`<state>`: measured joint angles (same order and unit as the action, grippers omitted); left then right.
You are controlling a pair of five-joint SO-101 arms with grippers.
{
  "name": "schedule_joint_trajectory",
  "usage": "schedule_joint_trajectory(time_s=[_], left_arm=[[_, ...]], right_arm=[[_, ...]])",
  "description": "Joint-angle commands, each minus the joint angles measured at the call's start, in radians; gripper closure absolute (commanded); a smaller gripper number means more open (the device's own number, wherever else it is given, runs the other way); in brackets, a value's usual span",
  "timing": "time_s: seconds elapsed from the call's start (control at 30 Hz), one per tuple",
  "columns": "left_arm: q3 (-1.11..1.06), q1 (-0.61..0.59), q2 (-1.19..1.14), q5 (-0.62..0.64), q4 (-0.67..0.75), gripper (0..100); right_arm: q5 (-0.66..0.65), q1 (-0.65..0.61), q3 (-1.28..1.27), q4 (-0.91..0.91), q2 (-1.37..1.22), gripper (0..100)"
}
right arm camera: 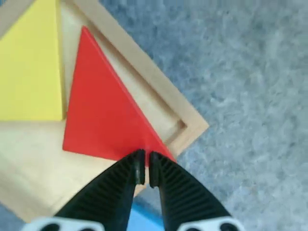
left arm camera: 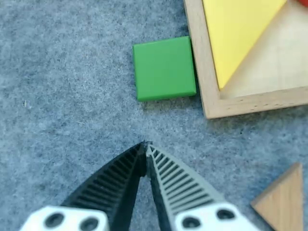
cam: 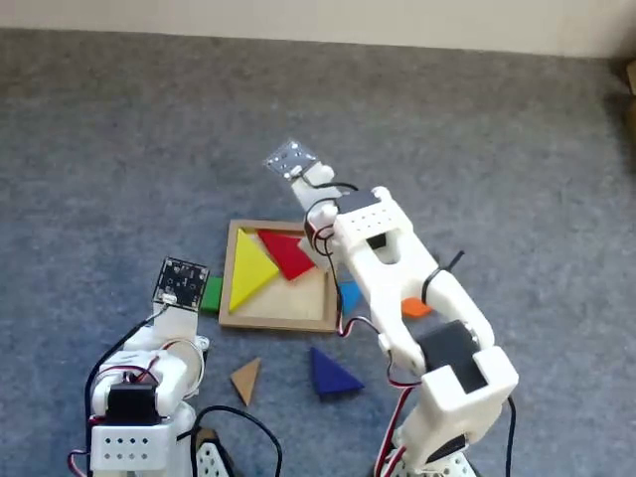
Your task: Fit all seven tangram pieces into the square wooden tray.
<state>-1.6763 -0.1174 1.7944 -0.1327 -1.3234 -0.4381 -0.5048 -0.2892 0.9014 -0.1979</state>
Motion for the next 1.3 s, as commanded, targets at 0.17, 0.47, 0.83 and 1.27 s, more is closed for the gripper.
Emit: schedule_joint_trajectory(time_s=[0.17,0.47,0.83,1.27], left_arm=[[-0.021,-0.013,0.036,-0.002,-0.005,99],[-0.021,-0.013,0.036,-0.002,-0.005,99],[-0.021,-0.013,0.036,-0.002,-0.005,99],[-0.021,-0.013,0.036,-0.002,-0.005,99]], right_arm=[[0.009,-0.013,0.013,-0.042,-0.041,96.7],[0.009,-0.05,0.007,-0.134,-0.047,96.5],[0.152,-0.061,0.012,-0.124,-0.039,96.5],[0.155,-0.038,-0.048,-0.113,0.193,96.5]])
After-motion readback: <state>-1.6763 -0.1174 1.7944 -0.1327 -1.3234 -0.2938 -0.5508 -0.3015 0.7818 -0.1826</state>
